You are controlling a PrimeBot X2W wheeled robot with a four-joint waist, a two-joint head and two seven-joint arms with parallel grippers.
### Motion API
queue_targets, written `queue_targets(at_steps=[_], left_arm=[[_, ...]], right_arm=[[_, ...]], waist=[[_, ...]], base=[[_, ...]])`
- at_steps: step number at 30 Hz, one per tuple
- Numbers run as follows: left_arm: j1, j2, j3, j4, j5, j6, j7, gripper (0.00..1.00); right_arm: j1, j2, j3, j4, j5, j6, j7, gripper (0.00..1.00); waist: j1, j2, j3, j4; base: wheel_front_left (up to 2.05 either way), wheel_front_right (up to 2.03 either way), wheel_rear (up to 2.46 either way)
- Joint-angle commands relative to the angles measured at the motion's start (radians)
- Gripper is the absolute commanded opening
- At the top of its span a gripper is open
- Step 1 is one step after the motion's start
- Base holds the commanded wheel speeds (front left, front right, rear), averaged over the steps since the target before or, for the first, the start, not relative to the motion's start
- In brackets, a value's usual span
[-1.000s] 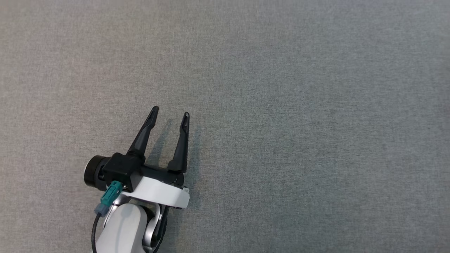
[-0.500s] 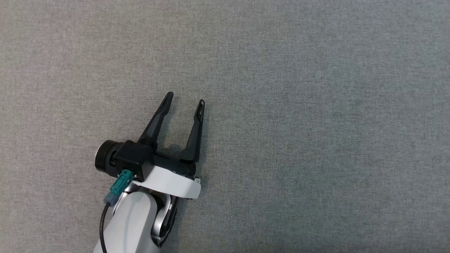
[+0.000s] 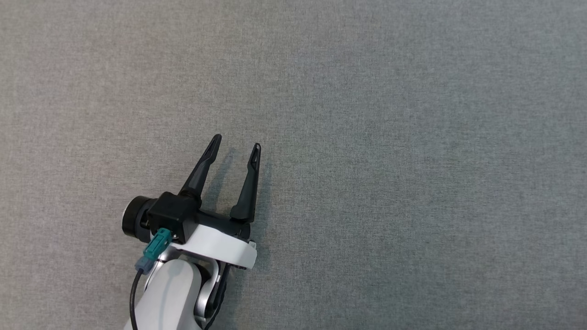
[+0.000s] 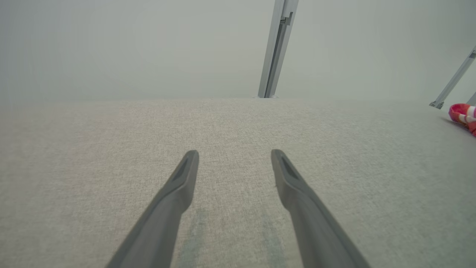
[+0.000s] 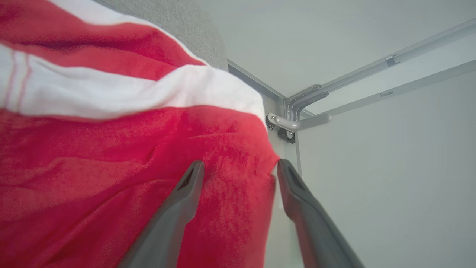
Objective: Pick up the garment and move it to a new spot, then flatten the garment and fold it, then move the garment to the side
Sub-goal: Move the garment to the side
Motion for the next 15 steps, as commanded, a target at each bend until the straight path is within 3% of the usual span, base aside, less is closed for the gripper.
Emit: queue_targets(at_steps=[1, 6, 12, 15], left_arm=[[0.011, 0.004, 0.005, 0.003, -0.007, -0.001, -0.003, 1.0], [0.043, 0.004, 0.008, 0.006, -0.012, 0.0, -0.003, 1.0], [0.103, 0.003, 0.043, -0.001, 0.004, 0.002, -0.003, 1.0], [0.134, 0.003, 0.068, -0.014, 0.013, 0.007, -0.003, 1.0]], right_arm=[[-0.023, -0.003, -0.015, 0.003, -0.026, 0.0, 0.01, 1.0], [-0.052, 0.008, -0.045, -0.027, -0.095, 0.0, 0.031, 1.0], [-0.069, 0.119, -0.1, -0.141, -0.068, 0.0, -0.03, 1.0], [-0.043, 0.211, -0.125, -0.209, -0.015, 0.0, -0.076, 1.0]], waist=[[0.0, 0.0, -0.035, -0.004], [0.0, 0.0, -0.101, -0.003], [0.0, 0.0, -0.209, -0.008], [0.0, 0.0, -0.257, -0.014]], base=[[0.0, 0.0, 0.0], [0.0, 0.0, 0.0], [0.0, 0.0, 0.0], [0.0, 0.0, 0.0]])
